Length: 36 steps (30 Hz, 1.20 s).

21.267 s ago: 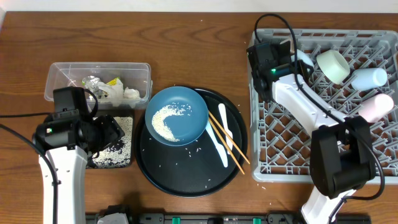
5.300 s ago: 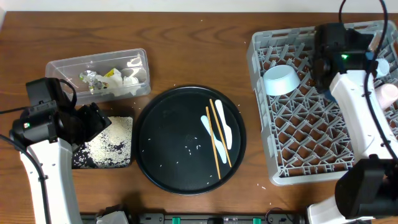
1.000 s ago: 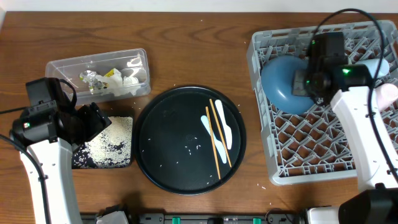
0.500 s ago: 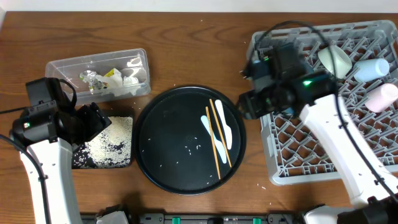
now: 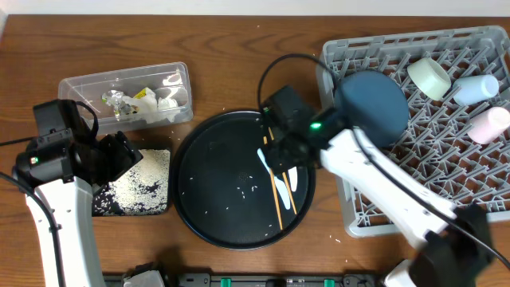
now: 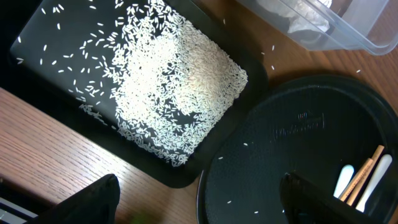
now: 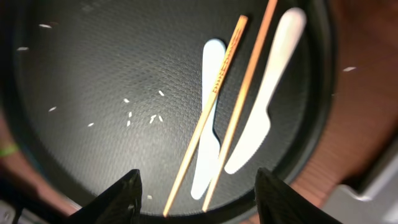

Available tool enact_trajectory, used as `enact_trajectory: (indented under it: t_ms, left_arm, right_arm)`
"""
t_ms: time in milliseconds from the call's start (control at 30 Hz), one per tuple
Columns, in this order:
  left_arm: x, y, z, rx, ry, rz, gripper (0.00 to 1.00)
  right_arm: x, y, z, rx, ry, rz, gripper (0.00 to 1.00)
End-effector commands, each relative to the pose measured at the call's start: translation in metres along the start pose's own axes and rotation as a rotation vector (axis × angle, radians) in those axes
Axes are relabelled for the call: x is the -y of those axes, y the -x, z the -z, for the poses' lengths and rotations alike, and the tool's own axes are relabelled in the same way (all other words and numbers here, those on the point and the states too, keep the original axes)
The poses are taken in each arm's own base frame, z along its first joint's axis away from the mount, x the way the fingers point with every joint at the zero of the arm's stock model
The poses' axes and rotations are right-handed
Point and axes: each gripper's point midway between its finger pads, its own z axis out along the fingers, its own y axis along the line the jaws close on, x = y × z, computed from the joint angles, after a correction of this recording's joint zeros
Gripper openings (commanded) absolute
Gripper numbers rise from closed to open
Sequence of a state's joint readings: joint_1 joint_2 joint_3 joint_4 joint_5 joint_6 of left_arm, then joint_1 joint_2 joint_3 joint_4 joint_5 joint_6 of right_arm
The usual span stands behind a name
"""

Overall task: Sort waste into correct bins and load items into the dishwasher rack
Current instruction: 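Move the right gripper to the chopsticks on the black plate and grasp, then lift the chopsticks and carry them right into the rack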

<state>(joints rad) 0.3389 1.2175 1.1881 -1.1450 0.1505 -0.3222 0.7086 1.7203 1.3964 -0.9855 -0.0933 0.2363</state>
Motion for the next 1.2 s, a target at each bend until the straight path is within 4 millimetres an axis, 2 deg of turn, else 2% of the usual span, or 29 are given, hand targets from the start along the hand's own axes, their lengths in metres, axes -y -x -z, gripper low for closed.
enact_trajectory:
  t_ms: [0, 267, 500, 567, 600, 667, 700, 733, 933, 1167]
  left_arm:
    - [0.000, 0.002, 0.001, 0.002, 0.002, 0.015, 0.84]
    - [0.000, 0.002, 0.001, 0.002, 0.002, 0.016, 0.83]
    - [0.000, 0.002, 0.001, 0.002, 0.002, 0.016, 0.83]
    - [0.000, 0.002, 0.001, 0.002, 0.002, 0.015, 0.84]
    - [0.000, 0.002, 0.001, 0.002, 0.003, 0.016, 0.83]
    - [0.000, 0.002, 0.001, 0.002, 0.002, 0.016, 0.83]
    - [0.000, 0.002, 0.001, 0.002, 0.002, 0.015, 0.83]
    - [0.000, 0.002, 0.001, 0.002, 0.002, 0.016, 0.84]
    - [0.000, 0.002, 0.001, 0.002, 0.002, 0.016, 0.83]
    - [0.000, 0.002, 0.001, 0.002, 0.002, 0.016, 0.83]
  right_arm:
    - [-0.001, -0.004, -0.026, -0.048, -0.051, -0.094, 0.55]
    - [-0.003, -0.022, -0.085, -0.180, -0.092, -0.105, 0.50]
    - [0.012, -0.036, -0.123, -0.255, -0.168, -0.125, 0.47]
    - [0.013, -0.039, -0.128, -0.268, -0.173, -0.126, 0.40]
    - [0.013, -0.040, -0.130, -0.275, -0.173, -0.126, 0.33]
    - [0.013, -0.042, -0.129, -0.283, -0.173, -0.127, 0.12]
    - [0.013, -0.043, -0.128, -0.286, -0.175, -0.127, 0.04]
    - [0.013, -0.043, -0.127, -0.287, -0.175, -0.127, 0.01]
    - [0.012, -0.037, -0.112, -0.260, -0.166, -0.125, 0.01]
    - [0.006, -0.016, -0.074, -0.146, -0.124, -0.102, 0.01]
